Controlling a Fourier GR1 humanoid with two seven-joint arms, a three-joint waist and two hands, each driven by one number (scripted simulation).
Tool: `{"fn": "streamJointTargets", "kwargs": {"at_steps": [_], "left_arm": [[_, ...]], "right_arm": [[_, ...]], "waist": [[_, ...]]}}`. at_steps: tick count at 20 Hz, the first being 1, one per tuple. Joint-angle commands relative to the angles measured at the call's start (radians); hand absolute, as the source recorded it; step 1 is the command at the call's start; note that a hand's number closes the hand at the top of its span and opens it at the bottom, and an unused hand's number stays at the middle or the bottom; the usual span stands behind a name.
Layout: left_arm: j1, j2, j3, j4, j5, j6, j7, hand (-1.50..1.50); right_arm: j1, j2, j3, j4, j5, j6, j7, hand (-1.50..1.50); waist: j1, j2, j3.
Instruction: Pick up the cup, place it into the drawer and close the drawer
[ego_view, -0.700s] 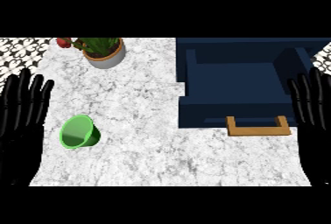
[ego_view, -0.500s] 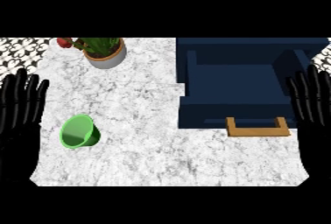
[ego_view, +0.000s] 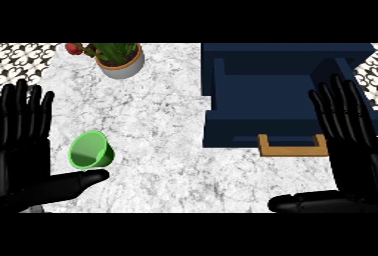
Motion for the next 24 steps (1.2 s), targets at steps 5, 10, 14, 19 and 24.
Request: {"fn": "streamJointTargets", "kwargs": {"at_steps": [5, 10, 14, 19, 24], "left_arm": [[-0.057, 0.010, 0.033, 0.096, 0.055, -0.006, -0.034, -1.50], [-0.063, -0.006, 0.029, 0.129, 0.028, 0.034, -0.060, -1.50], [-0.037, -0.021, -0.030, 0.157, -0.029, 0.084, -0.113, -1.50], [0.009, 0.007, 0.026, 0.142, 0.033, 0.025, -0.073, -1.50], [0.084, -0.021, -0.008, 0.115, 0.012, 0.043, -0.070, -1.50]], "right_arm": [[-0.013, 0.033, 0.015, 0.078, 0.038, 0.001, -0.048, -1.50], [-0.007, 0.017, -0.016, 0.082, 0.009, 0.037, -0.060, -1.50], [-0.012, 0.038, 0.012, 0.007, 0.031, 0.003, -0.007, -1.50], [0.004, 0.019, -0.026, -0.004, -0.003, 0.030, -0.003, -1.50], [-0.083, 0.013, -0.052, 0.102, 0.010, 0.025, -0.023, -1.50]], "waist": [[0.000, 0.000, 0.000], [-0.001, 0.000, 0.000], [-0.001, -0.001, 0.000], [-0.001, -0.001, 0.000], [0.003, -0.001, 0.000]]}}
